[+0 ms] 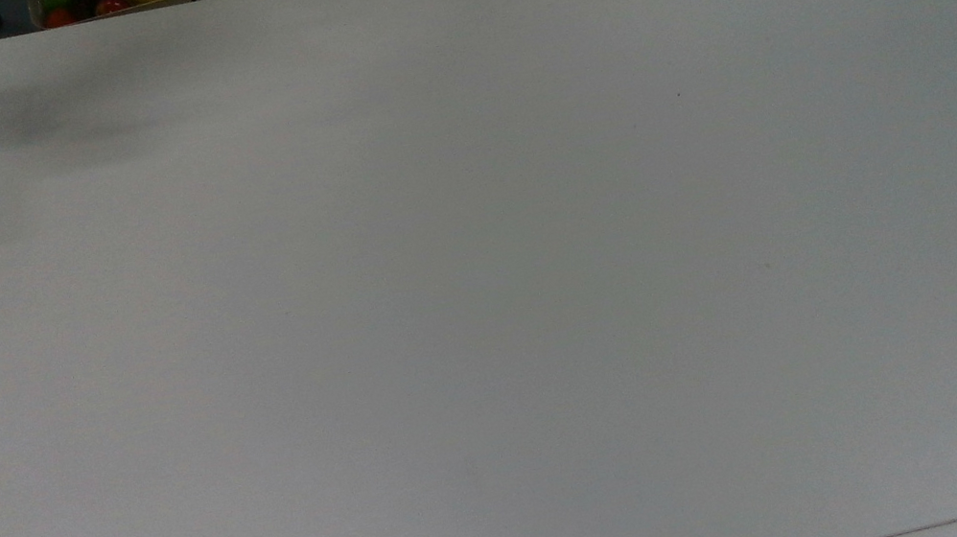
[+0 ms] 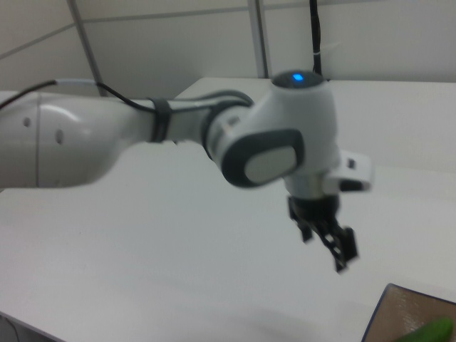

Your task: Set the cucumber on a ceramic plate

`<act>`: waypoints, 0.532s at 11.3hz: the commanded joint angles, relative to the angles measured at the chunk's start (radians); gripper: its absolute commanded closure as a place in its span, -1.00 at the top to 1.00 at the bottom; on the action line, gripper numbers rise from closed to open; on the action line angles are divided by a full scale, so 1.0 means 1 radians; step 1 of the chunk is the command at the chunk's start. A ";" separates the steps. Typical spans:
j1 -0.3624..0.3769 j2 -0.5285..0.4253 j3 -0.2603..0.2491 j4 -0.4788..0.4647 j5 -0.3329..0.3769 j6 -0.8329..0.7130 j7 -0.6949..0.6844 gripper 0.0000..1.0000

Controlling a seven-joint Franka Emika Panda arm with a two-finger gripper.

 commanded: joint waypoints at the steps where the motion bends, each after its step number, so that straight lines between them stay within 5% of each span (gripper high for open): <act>1: 0.039 -0.151 0.082 -0.011 0.010 -0.156 0.106 1.00; 6: 0.153 -0.260 0.184 0.012 0.002 -0.325 0.140 1.00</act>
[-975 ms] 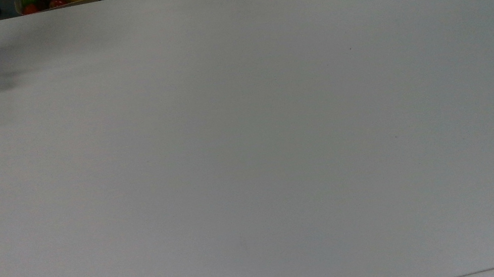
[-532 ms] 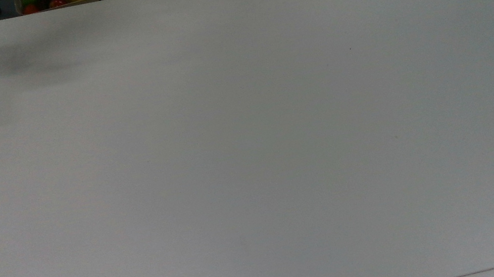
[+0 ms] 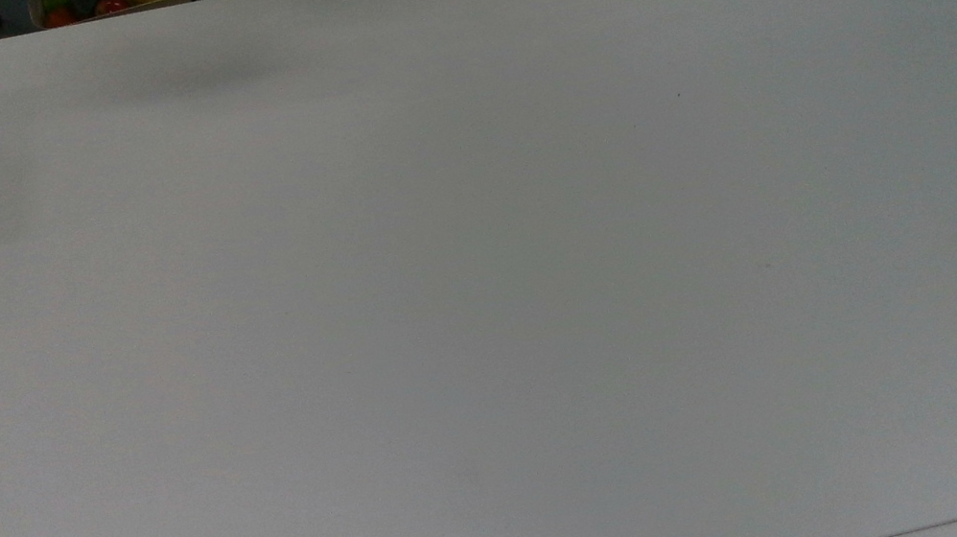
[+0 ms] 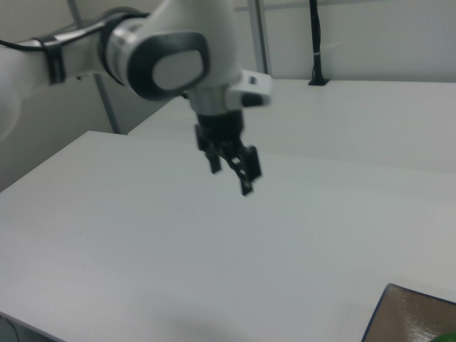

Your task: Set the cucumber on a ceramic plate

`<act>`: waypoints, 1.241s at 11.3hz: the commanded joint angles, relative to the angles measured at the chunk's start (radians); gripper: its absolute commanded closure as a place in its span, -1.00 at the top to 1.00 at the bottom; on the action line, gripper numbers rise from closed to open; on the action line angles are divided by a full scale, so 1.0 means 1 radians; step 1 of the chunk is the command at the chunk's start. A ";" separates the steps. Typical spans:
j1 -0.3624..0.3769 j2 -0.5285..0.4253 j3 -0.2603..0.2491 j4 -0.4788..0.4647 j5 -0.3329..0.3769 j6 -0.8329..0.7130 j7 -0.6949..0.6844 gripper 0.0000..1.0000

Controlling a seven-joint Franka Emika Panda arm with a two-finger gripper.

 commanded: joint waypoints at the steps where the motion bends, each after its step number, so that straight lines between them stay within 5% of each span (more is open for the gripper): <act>1: 0.052 -0.011 0.096 0.005 -0.005 -0.017 0.051 1.00; 6: 0.136 0.008 0.171 0.010 0.000 -0.006 0.069 1.00; 14: 0.202 0.031 0.170 -0.007 -0.028 0.052 0.092 1.00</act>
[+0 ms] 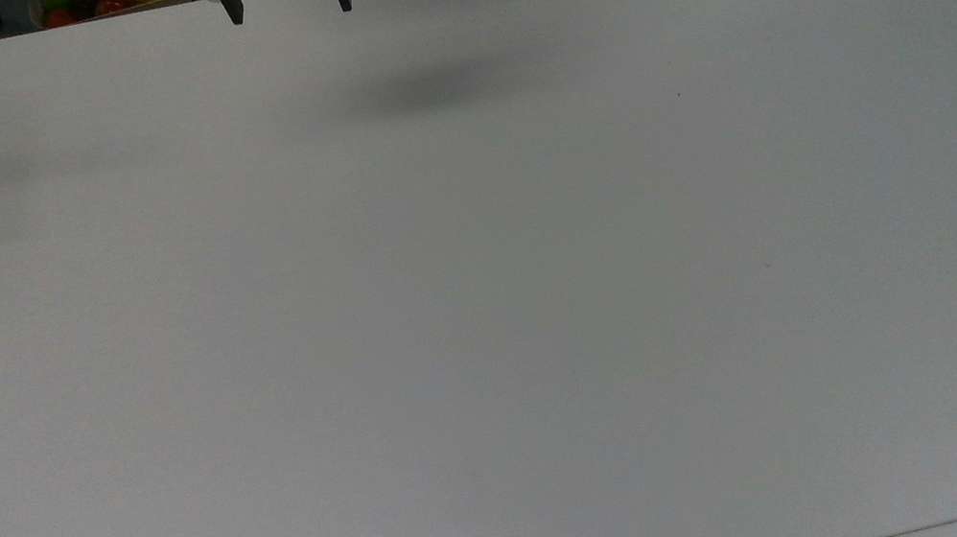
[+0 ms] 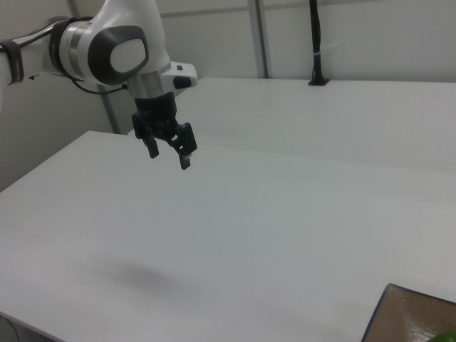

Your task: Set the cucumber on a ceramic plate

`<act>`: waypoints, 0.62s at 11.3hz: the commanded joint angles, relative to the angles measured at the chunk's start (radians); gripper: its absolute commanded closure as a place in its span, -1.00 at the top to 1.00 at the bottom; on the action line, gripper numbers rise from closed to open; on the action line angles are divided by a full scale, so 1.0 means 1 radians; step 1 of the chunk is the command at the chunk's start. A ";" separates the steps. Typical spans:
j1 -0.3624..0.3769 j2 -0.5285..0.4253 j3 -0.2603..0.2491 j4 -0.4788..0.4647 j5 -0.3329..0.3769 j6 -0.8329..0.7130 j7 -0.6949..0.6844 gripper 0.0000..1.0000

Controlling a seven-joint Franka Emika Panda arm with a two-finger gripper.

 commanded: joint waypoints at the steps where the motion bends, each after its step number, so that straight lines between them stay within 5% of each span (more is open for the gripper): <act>1: 0.007 0.003 -0.006 -0.014 -0.016 0.069 0.000 1.00; 7: 0.016 0.005 -0.006 -0.017 -0.058 0.068 -0.001 1.00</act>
